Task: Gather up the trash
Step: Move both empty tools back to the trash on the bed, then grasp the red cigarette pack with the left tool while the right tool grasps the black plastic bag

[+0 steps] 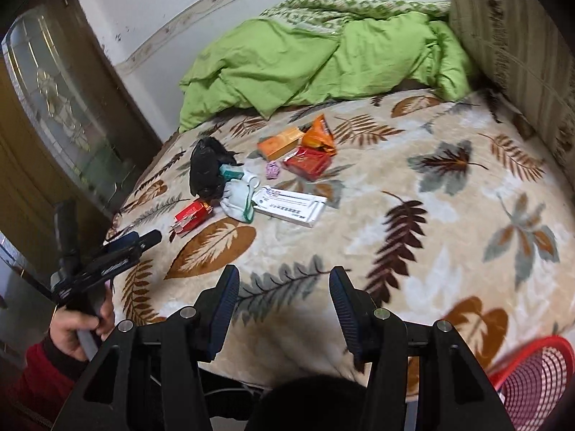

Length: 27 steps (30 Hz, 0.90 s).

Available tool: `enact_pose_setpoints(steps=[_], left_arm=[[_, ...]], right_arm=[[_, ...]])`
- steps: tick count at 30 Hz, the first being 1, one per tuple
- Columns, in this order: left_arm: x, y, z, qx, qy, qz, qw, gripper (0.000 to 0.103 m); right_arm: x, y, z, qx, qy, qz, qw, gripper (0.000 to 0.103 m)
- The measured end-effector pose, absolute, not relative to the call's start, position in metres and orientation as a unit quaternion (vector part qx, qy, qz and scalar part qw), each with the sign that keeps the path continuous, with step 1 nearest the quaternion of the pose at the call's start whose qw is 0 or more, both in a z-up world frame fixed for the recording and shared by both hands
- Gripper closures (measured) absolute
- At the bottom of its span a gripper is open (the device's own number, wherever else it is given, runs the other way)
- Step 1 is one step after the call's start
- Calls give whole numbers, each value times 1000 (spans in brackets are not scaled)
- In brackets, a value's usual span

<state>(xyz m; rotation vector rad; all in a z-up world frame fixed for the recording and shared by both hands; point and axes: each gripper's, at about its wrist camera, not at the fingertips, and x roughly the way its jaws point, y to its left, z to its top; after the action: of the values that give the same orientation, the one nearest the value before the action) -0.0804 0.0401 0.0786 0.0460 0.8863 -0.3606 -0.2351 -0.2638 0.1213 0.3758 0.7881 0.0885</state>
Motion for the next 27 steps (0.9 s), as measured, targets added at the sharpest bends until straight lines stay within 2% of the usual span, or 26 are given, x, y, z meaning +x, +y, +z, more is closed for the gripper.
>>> enact_pose_setpoints(steps=[5,7,11,13,15,19,21,22,27], left_arm=[[-44,23,52,80,450,-152,876,31],[-35,12,39,102,463,-143,869,46],[-19,-1,23,139,462,-129,866,56],[-15,-2,23,140,455,-125,871,77],[-13,6,26,107,453,-134,875,91],[-17,21,32,63,450,-146,879,92],[-23,28,37,48,448,-153,880,95],[-27,32,40,40,446,-159,880,95],[-36,47,52,12,440,-175,881,95]], right_arm=[[-216,-258,111,188,393,51,899,48],[-211,-258,108,182,397,51,898,48],[-202,-260,102,180,407,48,894,48],[-197,-261,101,181,408,50,893,48],[-191,-258,101,180,407,57,894,48],[-173,-245,109,176,396,86,897,47],[-159,-237,116,173,382,100,902,36],[-149,-231,119,172,374,107,905,34],[-99,-203,128,147,351,131,915,31]])
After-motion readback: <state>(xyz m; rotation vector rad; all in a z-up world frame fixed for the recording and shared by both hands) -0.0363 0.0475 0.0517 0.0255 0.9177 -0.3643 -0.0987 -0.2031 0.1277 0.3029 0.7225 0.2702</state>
